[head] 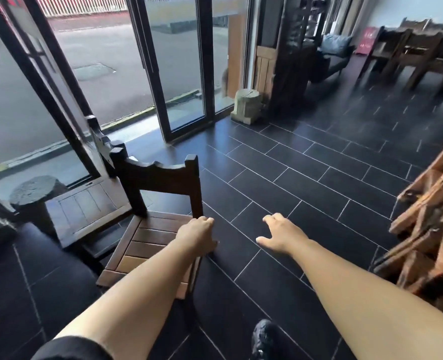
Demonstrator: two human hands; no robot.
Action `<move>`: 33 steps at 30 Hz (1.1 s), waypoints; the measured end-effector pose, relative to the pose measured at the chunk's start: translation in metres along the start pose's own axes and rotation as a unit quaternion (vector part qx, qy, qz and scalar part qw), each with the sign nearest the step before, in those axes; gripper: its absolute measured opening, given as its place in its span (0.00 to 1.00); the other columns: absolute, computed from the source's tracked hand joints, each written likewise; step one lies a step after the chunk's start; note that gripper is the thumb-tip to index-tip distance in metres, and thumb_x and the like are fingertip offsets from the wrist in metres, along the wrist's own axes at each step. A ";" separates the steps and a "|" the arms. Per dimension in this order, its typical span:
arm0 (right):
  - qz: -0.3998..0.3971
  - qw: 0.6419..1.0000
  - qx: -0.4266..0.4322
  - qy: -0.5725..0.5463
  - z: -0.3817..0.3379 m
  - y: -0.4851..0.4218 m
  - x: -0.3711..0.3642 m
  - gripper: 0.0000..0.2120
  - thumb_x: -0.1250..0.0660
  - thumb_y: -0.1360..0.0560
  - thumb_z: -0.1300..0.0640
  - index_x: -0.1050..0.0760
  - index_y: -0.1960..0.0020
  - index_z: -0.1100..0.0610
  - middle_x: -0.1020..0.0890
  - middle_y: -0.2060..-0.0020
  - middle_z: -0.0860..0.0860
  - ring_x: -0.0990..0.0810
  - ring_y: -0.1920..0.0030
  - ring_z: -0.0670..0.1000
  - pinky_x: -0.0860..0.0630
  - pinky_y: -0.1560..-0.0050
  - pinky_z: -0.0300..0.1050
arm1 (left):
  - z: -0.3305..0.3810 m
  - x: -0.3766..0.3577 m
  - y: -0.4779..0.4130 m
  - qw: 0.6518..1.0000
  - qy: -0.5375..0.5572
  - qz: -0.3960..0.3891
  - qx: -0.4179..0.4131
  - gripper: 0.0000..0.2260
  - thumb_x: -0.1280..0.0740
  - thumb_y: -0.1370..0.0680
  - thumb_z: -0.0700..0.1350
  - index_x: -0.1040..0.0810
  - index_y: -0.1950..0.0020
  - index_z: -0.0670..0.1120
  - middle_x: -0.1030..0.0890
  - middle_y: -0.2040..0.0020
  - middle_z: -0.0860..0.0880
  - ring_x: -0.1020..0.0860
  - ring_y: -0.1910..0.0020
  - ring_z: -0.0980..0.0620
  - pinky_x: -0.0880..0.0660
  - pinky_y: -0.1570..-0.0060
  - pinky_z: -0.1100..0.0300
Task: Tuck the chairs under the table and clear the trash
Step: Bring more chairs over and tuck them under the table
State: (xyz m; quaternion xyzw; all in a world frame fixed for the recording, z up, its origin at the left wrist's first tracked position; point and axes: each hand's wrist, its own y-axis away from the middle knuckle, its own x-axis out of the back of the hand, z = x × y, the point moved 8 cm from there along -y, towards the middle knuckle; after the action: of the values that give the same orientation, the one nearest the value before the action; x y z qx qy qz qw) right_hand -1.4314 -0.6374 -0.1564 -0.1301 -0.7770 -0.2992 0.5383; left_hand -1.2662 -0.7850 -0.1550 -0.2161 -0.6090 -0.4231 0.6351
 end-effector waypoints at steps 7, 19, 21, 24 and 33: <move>-0.025 0.998 0.048 0.023 0.045 -0.118 0.057 0.31 0.35 0.24 0.38 0.36 0.28 0.53 0.33 0.31 0.52 0.30 0.32 0.55 0.26 0.39 0.54 | 0.030 0.038 -0.109 0.998 0.023 0.011 0.058 0.21 0.34 0.25 0.58 0.29 0.40 0.46 0.26 0.38 0.46 0.27 0.37 0.42 0.26 0.42 0.46; -0.070 0.990 0.113 0.053 0.049 -0.299 0.100 0.31 0.34 0.25 0.38 0.36 0.29 0.52 0.30 0.34 0.52 0.29 0.33 0.55 0.26 0.37 0.53 | -0.008 0.059 -0.262 0.992 0.031 -0.004 0.122 0.23 0.34 0.25 0.57 0.30 0.34 0.47 0.26 0.34 0.47 0.29 0.34 0.44 0.27 0.39 0.47; -0.070 0.988 0.123 0.061 0.041 -0.337 0.110 0.31 0.34 0.24 0.38 0.36 0.28 0.52 0.30 0.33 0.52 0.29 0.32 0.55 0.27 0.36 0.53 | -0.024 0.064 -0.296 0.991 0.036 0.000 0.132 0.22 0.35 0.25 0.57 0.30 0.35 0.47 0.26 0.35 0.46 0.28 0.34 0.43 0.28 0.39 0.47; -0.072 0.984 0.141 0.080 0.026 -0.398 0.129 0.33 0.34 0.24 0.38 0.38 0.26 0.52 0.31 0.32 0.52 0.30 0.31 0.55 0.28 0.36 0.53 | -0.048 0.078 -0.349 0.989 0.050 0.006 0.143 0.22 0.34 0.24 0.57 0.30 0.36 0.46 0.26 0.36 0.46 0.28 0.35 0.42 0.28 0.38 0.47; -0.090 0.971 0.197 0.105 -0.043 -0.552 0.181 0.32 0.34 0.24 0.38 0.37 0.26 0.53 0.31 0.32 0.53 0.29 0.31 0.55 0.27 0.35 0.53 | -0.137 0.139 -0.457 0.975 0.082 0.020 0.208 0.21 0.35 0.24 0.57 0.29 0.37 0.46 0.26 0.36 0.47 0.27 0.36 0.44 0.26 0.43 0.48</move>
State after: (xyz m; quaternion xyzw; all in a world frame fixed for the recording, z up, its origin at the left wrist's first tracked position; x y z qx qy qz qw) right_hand -1.7585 -1.1192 -0.1599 0.0811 -0.7682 -0.1993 0.6030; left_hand -1.5653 -1.1818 -0.1551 -0.0562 -0.6253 -0.2905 0.7221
